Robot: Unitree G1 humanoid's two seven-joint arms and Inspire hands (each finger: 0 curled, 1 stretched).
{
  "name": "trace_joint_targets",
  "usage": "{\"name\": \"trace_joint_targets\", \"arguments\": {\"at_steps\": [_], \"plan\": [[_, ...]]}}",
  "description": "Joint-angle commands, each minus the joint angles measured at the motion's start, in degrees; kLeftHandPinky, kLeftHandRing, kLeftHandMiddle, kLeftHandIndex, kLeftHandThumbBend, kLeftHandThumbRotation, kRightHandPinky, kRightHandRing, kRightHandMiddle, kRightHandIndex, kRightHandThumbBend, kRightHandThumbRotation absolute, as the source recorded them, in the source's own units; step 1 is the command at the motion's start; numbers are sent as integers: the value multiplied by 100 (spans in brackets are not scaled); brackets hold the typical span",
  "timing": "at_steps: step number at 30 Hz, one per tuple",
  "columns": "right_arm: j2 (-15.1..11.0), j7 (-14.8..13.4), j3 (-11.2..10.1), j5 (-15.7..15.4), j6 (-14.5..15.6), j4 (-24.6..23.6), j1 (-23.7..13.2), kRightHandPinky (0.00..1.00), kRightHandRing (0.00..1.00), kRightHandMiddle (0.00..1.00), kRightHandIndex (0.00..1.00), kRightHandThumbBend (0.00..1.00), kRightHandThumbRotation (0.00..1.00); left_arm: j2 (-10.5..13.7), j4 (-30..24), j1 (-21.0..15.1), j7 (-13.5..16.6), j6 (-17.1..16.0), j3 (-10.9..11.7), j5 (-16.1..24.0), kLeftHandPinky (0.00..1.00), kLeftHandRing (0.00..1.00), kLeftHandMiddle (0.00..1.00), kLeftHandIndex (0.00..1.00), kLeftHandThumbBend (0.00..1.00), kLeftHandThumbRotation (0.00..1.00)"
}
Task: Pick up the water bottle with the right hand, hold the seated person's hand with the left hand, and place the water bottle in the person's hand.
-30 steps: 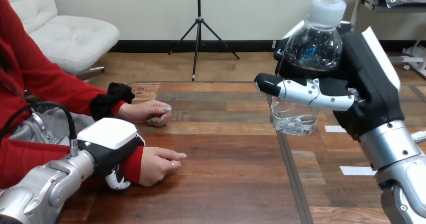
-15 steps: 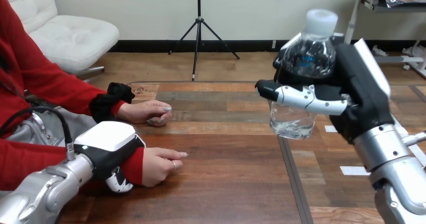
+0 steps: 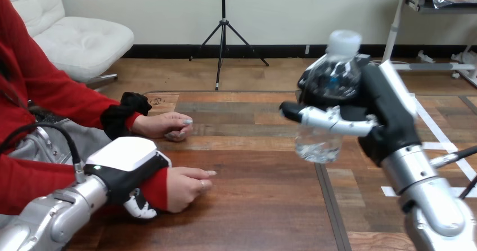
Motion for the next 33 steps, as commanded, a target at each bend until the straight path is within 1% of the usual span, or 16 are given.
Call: {"name": "trace_joint_targets", "arguments": {"at_steps": [1, 5, 10, 15, 17, 19, 25, 28, 30, 33], "plan": [[139, -69, 102, -109, -449, 337, -601, 26, 31, 37, 38, 86, 0, -286, -805, -57, -84, 50, 159, -230, 45, 49, 54, 57, 96, 0], [188, -146, 183, -281, -624, 637, -643, 26, 30, 37, 38, 87, 0, -289, -1028, 32, -109, 97, 242, -263, 46, 49, 54, 57, 96, 0], [277, -192, 230, -409, -843, 949, -689, 25, 30, 36, 38, 88, 0, -291, -1222, 136, -114, 108, 341, -314, 46, 50, 54, 57, 97, 0], [346, -271, 313, -546, -997, 1279, -733, 25, 30, 36, 38, 89, 0, -288, -1469, 235, -171, 205, 439, -393, 46, 50, 54, 57, 97, 0], [365, -282, 324, -573, -1037, 1359, -748, 25, 30, 36, 38, 89, 0, -290, -1528, 256, -192, 230, 463, -397, 46, 49, 54, 57, 97, 0], [385, -283, 343, -595, -1070, 1469, -767, 26, 31, 37, 38, 89, 0, -299, -1657, 285, -297, 341, 503, -417, 45, 49, 54, 57, 96, 0], [482, -330, 403, -666, -1253, 1875, -842, 26, 30, 36, 38, 89, 0, -350, -1867, 342, -330, 405, 632, -527, 44, 48, 53, 56, 96, 0], [523, -363, 433, -701, -1252, 2015, -873, 25, 30, 36, 39, 89, 0, -381, -1928, 360, -361, 453, 687, -621, 45, 49, 53, 56, 97, 0], [556, -383, 452, -718, -1419, 2196, -908, 25, 30, 36, 39, 89, 0, -402, -1931, 367, -325, 430, 712, -673, 45, 48, 53, 56, 97, 0], [595, -424, 488, -753, -1559, 2382, -948, 25, 30, 36, 39, 89, 0, -402, -1964, 368, -266, 410, 720, -633, 45, 48, 52, 55, 97, 0]]}}
